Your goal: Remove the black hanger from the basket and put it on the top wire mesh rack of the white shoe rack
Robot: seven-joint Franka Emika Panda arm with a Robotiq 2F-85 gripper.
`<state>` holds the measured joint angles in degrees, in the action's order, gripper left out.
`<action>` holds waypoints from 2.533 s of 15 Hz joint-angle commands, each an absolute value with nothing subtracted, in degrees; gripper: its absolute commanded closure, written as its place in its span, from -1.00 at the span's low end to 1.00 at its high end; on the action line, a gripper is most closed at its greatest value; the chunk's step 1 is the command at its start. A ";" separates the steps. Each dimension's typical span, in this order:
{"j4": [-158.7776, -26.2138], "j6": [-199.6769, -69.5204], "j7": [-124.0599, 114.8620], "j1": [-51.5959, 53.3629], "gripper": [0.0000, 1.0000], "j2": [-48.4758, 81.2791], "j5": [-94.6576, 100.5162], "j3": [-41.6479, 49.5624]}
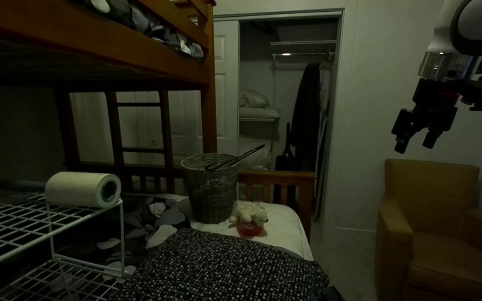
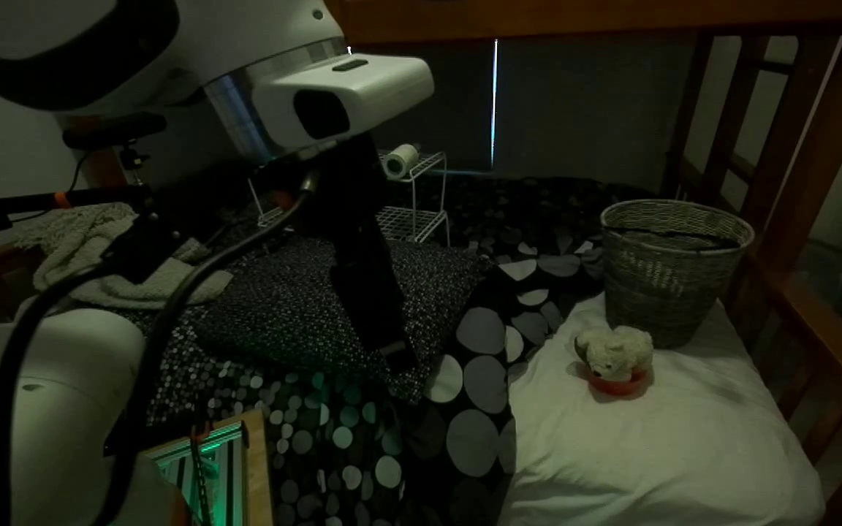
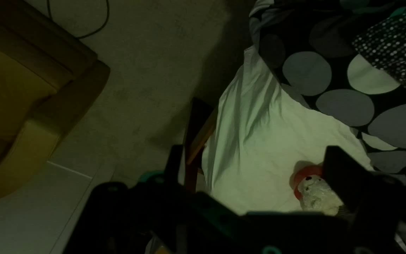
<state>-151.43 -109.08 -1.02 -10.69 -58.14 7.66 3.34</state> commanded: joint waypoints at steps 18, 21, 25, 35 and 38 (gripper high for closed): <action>-104.55 -128.75 -4.94 -0.26 -1.00 1.07 -28.01 8.93; -105.68 -129.90 -4.46 -1.59 -1.00 0.66 -27.99 7.06; -101.40 -128.92 -5.47 -2.06 -1.00 4.68 -28.93 6.80; -91.19 -127.44 -14.01 -3.28 -1.00 15.53 -30.51 5.43; -82.91 -127.17 -18.41 -4.89 -1.00 23.56 -31.68 4.58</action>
<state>-92.45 -128.82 -14.57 -2.40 15.16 -29.53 5.94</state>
